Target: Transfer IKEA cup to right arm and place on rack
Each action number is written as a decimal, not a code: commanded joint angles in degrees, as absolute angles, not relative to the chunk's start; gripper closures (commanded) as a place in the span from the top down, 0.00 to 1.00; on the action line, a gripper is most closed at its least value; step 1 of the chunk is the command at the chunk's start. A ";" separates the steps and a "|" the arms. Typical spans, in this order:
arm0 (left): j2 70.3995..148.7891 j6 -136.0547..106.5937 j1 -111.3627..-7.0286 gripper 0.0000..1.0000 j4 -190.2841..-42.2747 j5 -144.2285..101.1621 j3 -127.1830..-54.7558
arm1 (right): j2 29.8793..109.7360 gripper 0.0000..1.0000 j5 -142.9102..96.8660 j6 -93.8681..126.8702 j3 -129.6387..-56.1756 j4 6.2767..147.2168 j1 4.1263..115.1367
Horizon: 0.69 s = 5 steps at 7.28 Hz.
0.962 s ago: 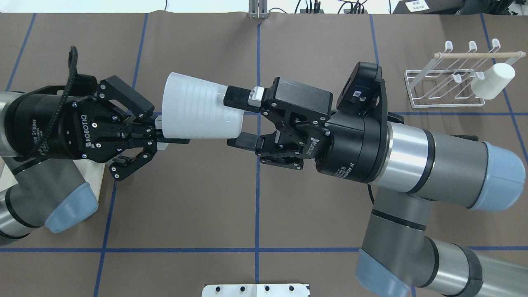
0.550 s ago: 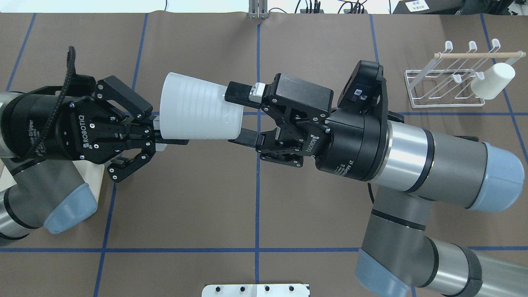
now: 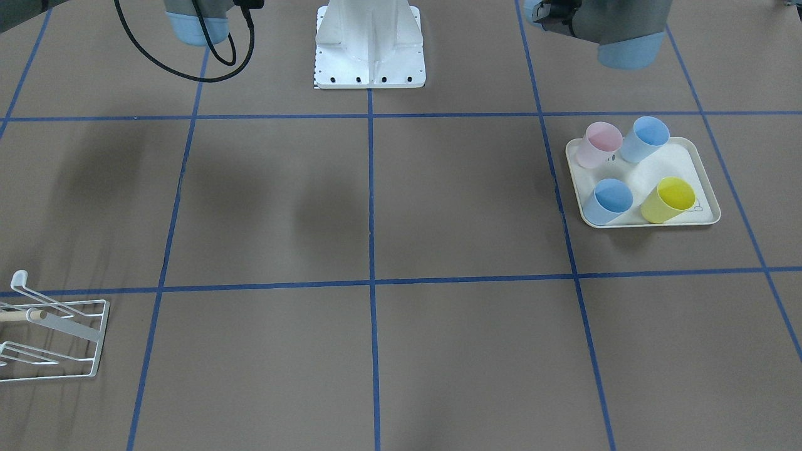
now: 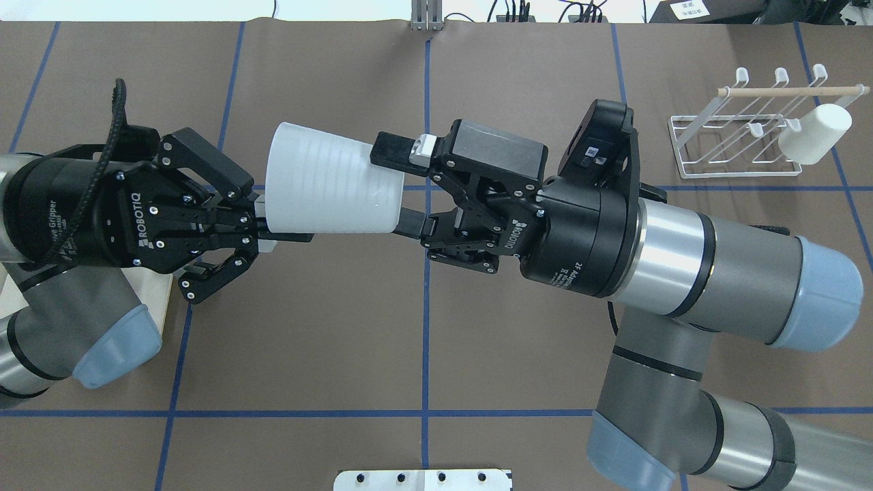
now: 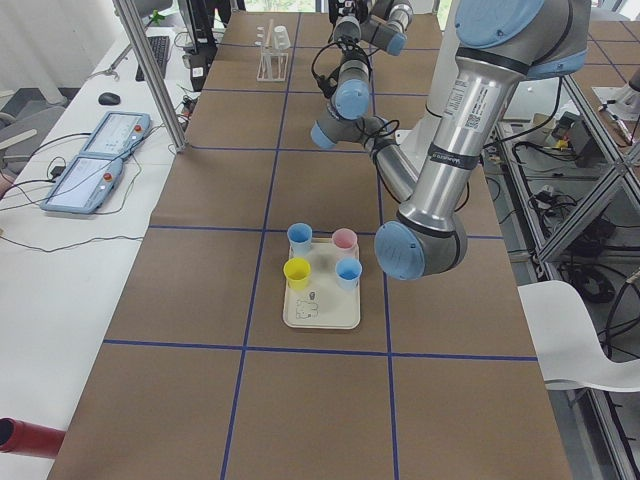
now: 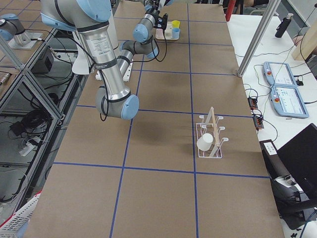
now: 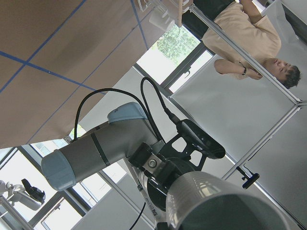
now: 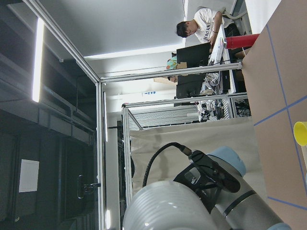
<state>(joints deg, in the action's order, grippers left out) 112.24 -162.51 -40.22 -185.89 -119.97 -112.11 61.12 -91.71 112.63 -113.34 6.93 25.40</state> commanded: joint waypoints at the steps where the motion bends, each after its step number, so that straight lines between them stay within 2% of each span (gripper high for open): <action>1: 112.24 -162.51 -39.90 0.15 -185.89 -119.97 -112.06 | 60.82 0.57 -91.67 112.33 -113.29 6.86 25.40; 2: 112.32 -162.34 -39.82 0.48 -185.89 -120.06 -111.80 | 60.91 0.33 -91.67 112.24 -113.29 6.86 25.57; 3: 112.32 -162.42 -39.81 0.99 -185.71 -120.06 -111.80 | 60.91 0.21 -91.67 111.98 -113.29 6.94 25.66; 5: 111.89 -160.50 -40.95 1.00 -185.89 -119.88 -111.88 | 61.00 0.15 -91.67 112.06 -113.29 6.86 26.45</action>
